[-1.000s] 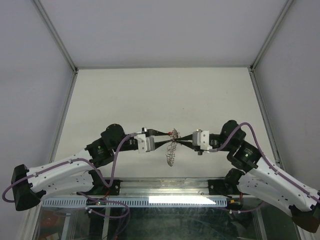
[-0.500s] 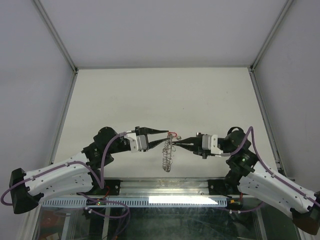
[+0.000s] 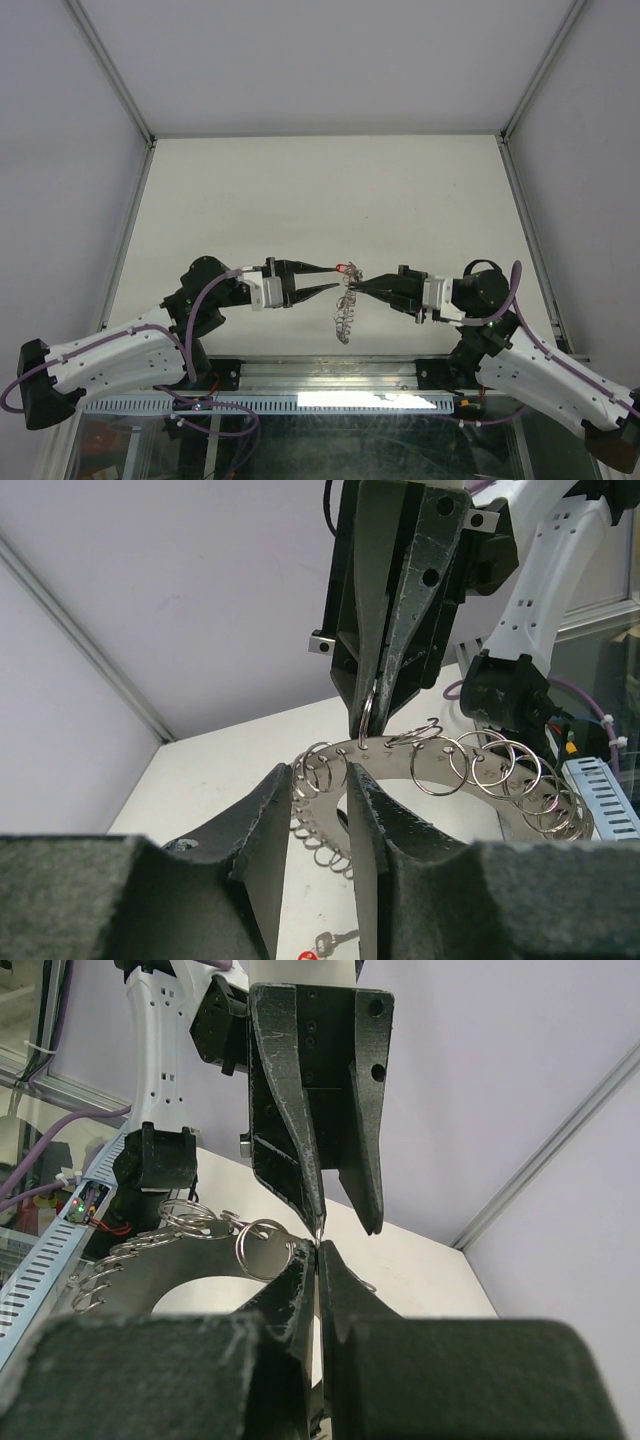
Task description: Put the keys on the keyring
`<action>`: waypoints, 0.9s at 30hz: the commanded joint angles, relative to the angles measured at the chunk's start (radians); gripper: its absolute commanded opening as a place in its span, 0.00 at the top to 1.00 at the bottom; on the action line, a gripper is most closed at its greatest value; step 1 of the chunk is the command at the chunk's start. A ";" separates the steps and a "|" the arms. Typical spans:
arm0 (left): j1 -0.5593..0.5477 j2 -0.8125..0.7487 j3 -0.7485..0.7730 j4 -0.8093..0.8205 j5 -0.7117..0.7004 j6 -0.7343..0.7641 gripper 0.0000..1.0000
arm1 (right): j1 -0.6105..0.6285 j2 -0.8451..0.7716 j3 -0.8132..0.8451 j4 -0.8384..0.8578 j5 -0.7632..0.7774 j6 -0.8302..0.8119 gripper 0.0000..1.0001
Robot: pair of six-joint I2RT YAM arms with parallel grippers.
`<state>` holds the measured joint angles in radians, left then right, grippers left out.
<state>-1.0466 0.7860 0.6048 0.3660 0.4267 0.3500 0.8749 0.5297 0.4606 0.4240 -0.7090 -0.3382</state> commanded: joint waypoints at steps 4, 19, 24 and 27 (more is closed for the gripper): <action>-0.001 0.036 0.023 0.082 0.091 -0.029 0.74 | 0.004 0.012 0.015 0.111 -0.016 0.008 1.00; -0.001 0.075 0.034 0.114 0.129 -0.036 0.82 | 0.004 0.024 0.025 0.078 -0.022 -0.011 1.00; -0.001 0.082 0.034 0.119 0.135 -0.040 0.83 | 0.003 0.031 0.028 0.067 -0.027 -0.019 1.00; -0.001 0.085 0.038 0.119 0.136 -0.040 0.84 | 0.004 0.034 0.029 0.057 -0.027 -0.024 1.00</action>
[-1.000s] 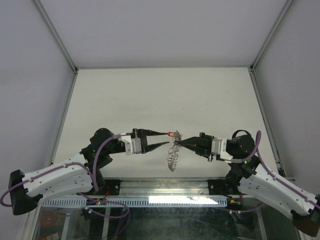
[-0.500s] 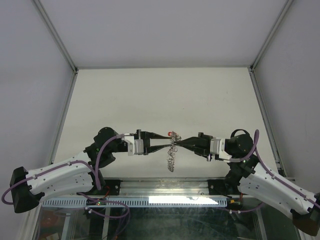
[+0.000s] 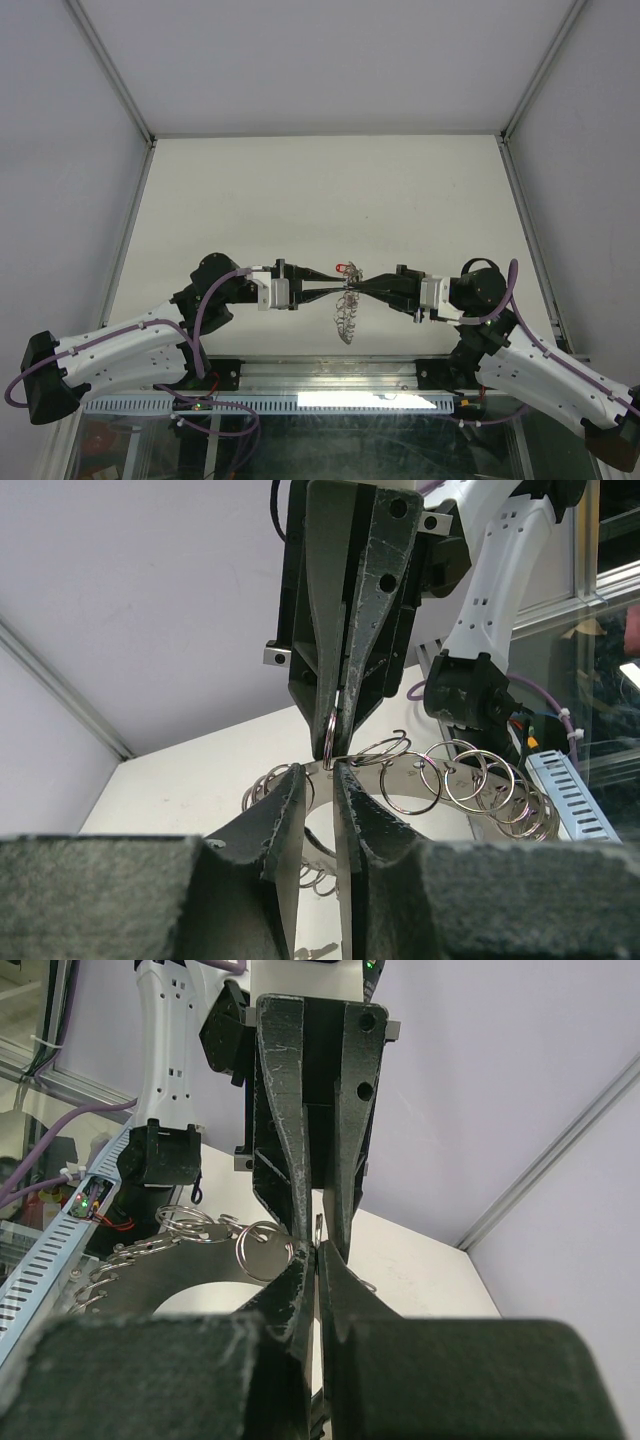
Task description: Put the keys on the keyring
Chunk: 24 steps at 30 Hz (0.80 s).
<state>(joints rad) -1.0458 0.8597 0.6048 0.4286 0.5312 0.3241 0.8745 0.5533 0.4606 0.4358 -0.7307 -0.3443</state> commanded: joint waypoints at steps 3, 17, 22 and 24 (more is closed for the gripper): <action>-0.002 0.013 0.042 0.056 0.032 -0.014 0.85 | 0.004 0.010 0.033 0.019 0.000 -0.036 1.00; -0.002 0.004 0.048 0.039 0.029 0.003 0.95 | 0.004 -0.001 0.057 -0.091 0.015 -0.087 1.00; -0.002 -0.003 0.048 0.027 0.033 0.028 1.00 | 0.003 0.004 0.066 -0.120 0.013 -0.098 1.00; -0.002 -0.004 0.051 0.007 0.031 0.036 1.00 | 0.003 0.004 0.072 -0.137 0.014 -0.107 1.00</action>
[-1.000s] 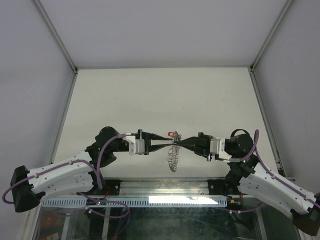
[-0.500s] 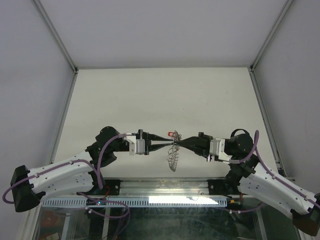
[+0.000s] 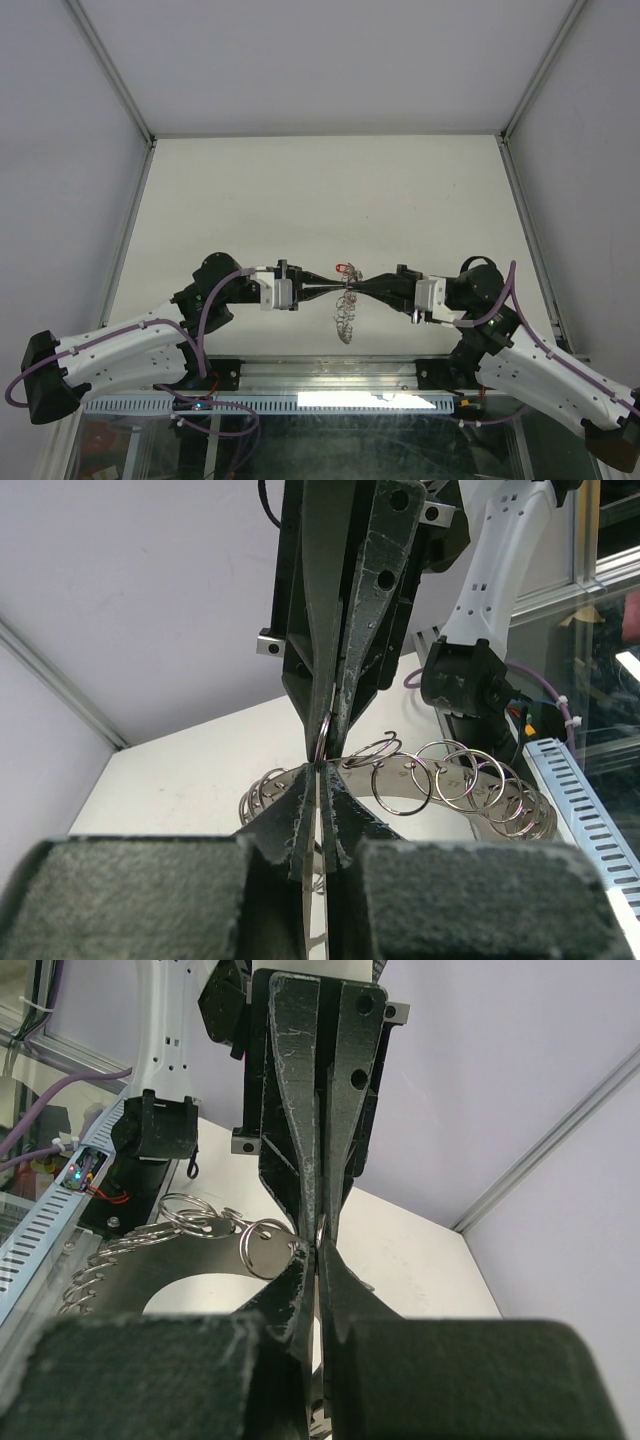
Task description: Put the keys on the keyring
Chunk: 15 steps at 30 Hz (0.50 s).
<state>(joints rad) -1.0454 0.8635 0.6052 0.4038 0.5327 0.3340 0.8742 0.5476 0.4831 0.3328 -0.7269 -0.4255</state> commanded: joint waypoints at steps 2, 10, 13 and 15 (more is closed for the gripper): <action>-0.002 -0.005 0.064 -0.002 0.028 0.044 1.00 | 0.005 0.010 0.064 -0.073 0.014 -0.040 1.00; -0.002 0.019 0.136 -0.141 -0.025 0.092 1.00 | 0.005 0.030 0.119 -0.221 0.081 -0.087 1.00; -0.002 0.028 0.156 -0.176 -0.038 0.106 1.00 | 0.005 0.039 0.129 -0.259 0.108 -0.092 0.98; -0.002 0.034 0.166 -0.198 -0.044 0.115 1.00 | 0.004 0.043 0.130 -0.270 0.127 -0.091 0.96</action>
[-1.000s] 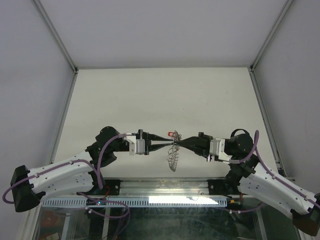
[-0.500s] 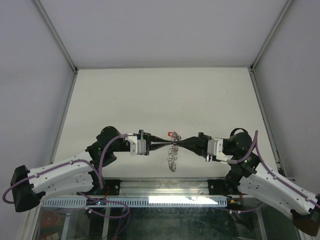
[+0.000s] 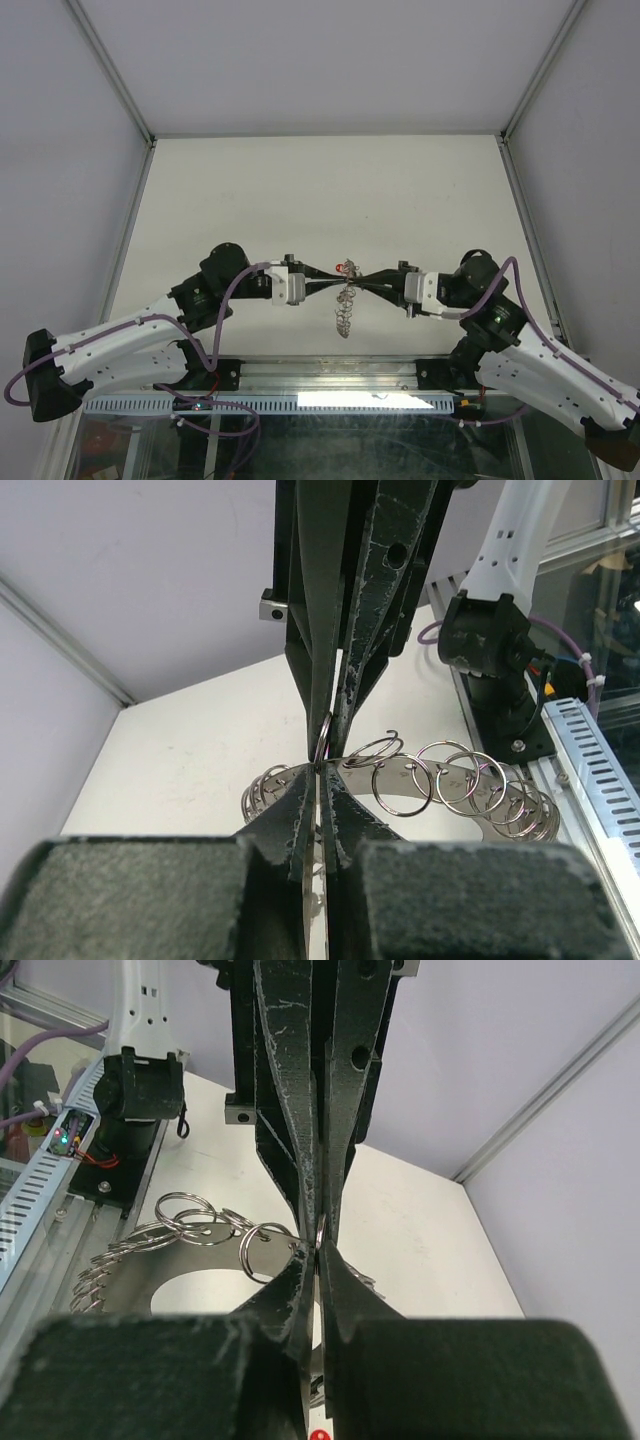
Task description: Put the keys on the keyring
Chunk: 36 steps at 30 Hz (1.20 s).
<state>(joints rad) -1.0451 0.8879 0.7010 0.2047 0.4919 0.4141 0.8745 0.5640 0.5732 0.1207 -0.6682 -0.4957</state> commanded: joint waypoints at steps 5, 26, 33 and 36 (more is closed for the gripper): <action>-0.003 0.022 0.079 -0.041 -0.018 0.050 1.00 | 0.003 0.046 0.047 -0.109 0.115 -0.021 0.93; -0.003 0.028 -0.177 0.089 -0.076 -0.030 1.00 | 0.004 0.102 -0.181 0.000 0.132 0.103 1.00; -0.003 0.030 -0.188 0.067 -0.080 -0.045 1.00 | 0.004 0.104 -0.210 0.025 0.126 0.132 1.00; -0.003 0.020 -0.194 0.070 -0.085 -0.061 1.00 | 0.004 0.090 -0.214 0.036 0.132 0.139 1.00</action>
<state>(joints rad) -1.0412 0.9291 0.5213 0.2291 0.4103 0.3828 0.8810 0.6811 0.3489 0.0509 -0.5434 -0.3859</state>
